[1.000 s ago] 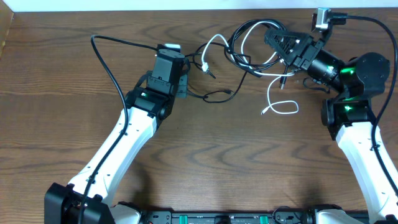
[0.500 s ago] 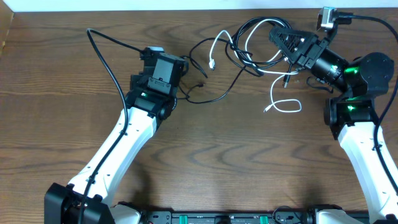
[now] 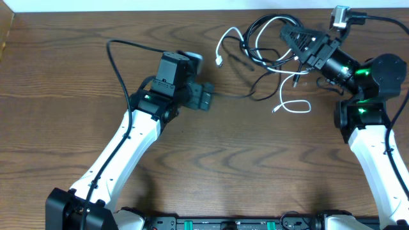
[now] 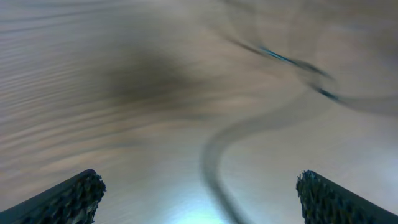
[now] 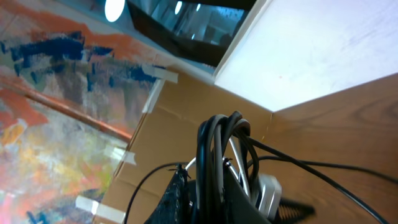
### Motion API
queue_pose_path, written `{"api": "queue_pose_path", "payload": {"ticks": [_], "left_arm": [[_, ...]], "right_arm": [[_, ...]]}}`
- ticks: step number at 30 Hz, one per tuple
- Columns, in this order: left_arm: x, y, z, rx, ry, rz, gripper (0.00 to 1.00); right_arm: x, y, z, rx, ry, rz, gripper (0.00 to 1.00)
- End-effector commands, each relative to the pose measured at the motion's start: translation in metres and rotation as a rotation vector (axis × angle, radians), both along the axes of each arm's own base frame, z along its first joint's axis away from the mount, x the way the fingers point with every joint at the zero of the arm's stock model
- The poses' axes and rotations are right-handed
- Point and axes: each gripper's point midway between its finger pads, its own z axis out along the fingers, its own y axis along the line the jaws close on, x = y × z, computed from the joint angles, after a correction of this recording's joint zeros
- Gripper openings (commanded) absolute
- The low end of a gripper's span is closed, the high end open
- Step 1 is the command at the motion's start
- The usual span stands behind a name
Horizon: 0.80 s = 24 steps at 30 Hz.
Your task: Untangle cables
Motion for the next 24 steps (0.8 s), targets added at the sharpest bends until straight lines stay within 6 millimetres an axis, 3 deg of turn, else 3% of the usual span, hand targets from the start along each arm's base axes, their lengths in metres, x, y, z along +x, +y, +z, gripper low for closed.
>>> {"api": "queue_pose_path", "payload": {"ticks": [1, 5, 10, 14, 24], "left_arm": [[-0.059, -0.074, 0.045, -0.356, 0.007, -0.531, 0.99], [-0.087, -0.091, 0.071, -0.514, -0.013, -0.730, 0.99], [-0.097, -0.098, 0.090, -0.604, -0.048, -0.822, 0.99], [-0.093, -0.100, 0.096, -0.607, -0.101, -0.842, 0.99], [-0.071, -0.093, 0.078, -0.484, -0.121, -0.730, 0.99]], "right_arm": [[0.001, -0.014, 0.015, -0.005, -0.056, -0.061, 0.01], [0.001, -0.014, 0.014, -0.006, -0.056, -0.059, 0.01], [0.001, -0.013, 0.014, -0.007, -0.056, -0.054, 0.01], [-0.001, -0.012, 0.013, -0.011, -0.052, -0.044, 0.01], [-0.008, -0.005, 0.013, 0.001, -0.028, 0.016, 0.01]]}}
